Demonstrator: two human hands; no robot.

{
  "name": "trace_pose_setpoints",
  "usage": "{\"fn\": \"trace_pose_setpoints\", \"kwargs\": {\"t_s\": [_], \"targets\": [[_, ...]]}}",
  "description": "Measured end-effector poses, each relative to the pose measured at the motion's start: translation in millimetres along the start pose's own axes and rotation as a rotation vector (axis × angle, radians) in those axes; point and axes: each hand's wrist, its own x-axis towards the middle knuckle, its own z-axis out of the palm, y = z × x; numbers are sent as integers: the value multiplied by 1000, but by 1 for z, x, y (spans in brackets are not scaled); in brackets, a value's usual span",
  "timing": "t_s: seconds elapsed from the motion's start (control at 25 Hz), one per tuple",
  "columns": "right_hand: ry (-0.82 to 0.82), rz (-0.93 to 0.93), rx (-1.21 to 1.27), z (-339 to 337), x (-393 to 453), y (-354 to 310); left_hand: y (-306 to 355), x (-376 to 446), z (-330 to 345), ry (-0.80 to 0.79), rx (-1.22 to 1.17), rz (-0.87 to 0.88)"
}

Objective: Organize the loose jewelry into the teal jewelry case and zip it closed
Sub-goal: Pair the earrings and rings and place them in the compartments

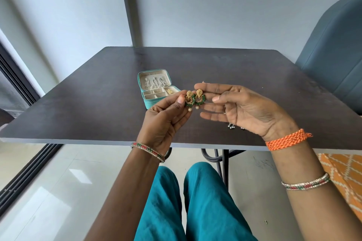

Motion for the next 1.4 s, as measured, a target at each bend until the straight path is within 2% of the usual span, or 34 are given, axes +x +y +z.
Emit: {"fn": "trace_pose_setpoints", "kwargs": {"t_s": [0.12, 0.2, 0.28, 0.52, 0.68, 0.84, 1.08, 1.28, 1.4], "targets": [[126, -39, -40, 5, 13, 8, -1, 5, -1, 81, 39, 21], [291, -100, -124, 10, 26, 17, -4, 11, -2, 145, 116, 104], [383, -142, -215, 17, 42, 19, -3, 17, -5, 177, 204, 188], [404, -214, -229, 20, 101, 8, 36, 51, -38, 365, 471, 314], [420, -233, -238, 23, 141, 10, 47, 91, -64, 444, 713, 278], [436, -271, -431, 33, 170, 22, 36, 109, -74, 489, 782, 269], [479, -253, -524, 29, 169, 48, 20, 98, -84, 482, 801, 252], [504, -295, -443, 28, 164, 58, 27, 91, -80, 507, 1002, 353], [486, -288, -359, 27, 162, 57, 30, 88, -80, 513, 1032, 341]]}}
